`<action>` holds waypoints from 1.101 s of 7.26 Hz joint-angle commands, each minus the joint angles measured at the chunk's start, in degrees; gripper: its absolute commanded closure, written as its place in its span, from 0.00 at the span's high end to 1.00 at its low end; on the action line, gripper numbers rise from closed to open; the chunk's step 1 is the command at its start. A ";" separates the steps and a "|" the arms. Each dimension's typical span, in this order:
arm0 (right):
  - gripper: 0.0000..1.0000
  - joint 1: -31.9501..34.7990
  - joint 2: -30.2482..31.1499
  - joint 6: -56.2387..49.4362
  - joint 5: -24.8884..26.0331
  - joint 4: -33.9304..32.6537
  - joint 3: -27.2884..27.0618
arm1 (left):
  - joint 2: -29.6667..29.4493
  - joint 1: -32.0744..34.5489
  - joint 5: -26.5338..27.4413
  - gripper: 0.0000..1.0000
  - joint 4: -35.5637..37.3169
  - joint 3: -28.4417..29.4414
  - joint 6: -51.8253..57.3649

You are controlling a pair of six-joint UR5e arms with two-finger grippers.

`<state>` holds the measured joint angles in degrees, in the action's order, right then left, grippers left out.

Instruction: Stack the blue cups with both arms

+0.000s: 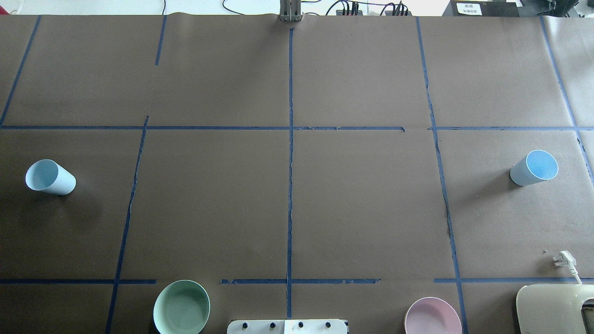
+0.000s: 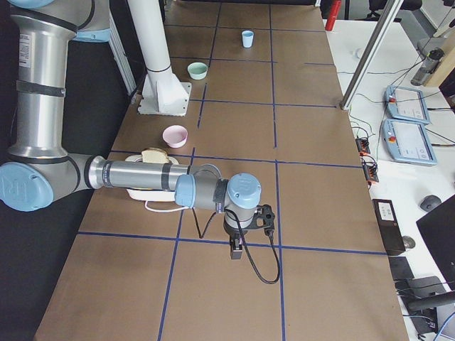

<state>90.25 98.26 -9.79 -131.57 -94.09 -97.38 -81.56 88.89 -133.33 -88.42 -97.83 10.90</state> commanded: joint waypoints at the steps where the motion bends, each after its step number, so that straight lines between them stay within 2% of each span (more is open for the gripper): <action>1: 1.00 -0.16 0.00 0.04 0.00 0.04 0.00 | 0.00 -0.04 -0.09 1.00 0.00 -0.08 0.00; 4: 1.00 -0.43 0.00 0.04 -0.09 0.05 -0.35 | -0.09 -0.12 -0.17 1.00 -0.17 -0.44 -0.35; 7: 1.00 -0.69 0.00 0.04 -0.09 0.05 -0.35 | -4.12 -0.21 -0.35 1.00 -0.61 -0.70 -0.44; 8: 1.00 -0.78 0.00 0.04 -0.18 -0.04 -0.27 | -7.87 -0.47 -0.78 1.00 -1.40 0.43 -0.44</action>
<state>89.57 98.26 -9.75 -131.68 -94.06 -97.72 -86.01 88.60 -133.77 -89.10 -98.19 10.49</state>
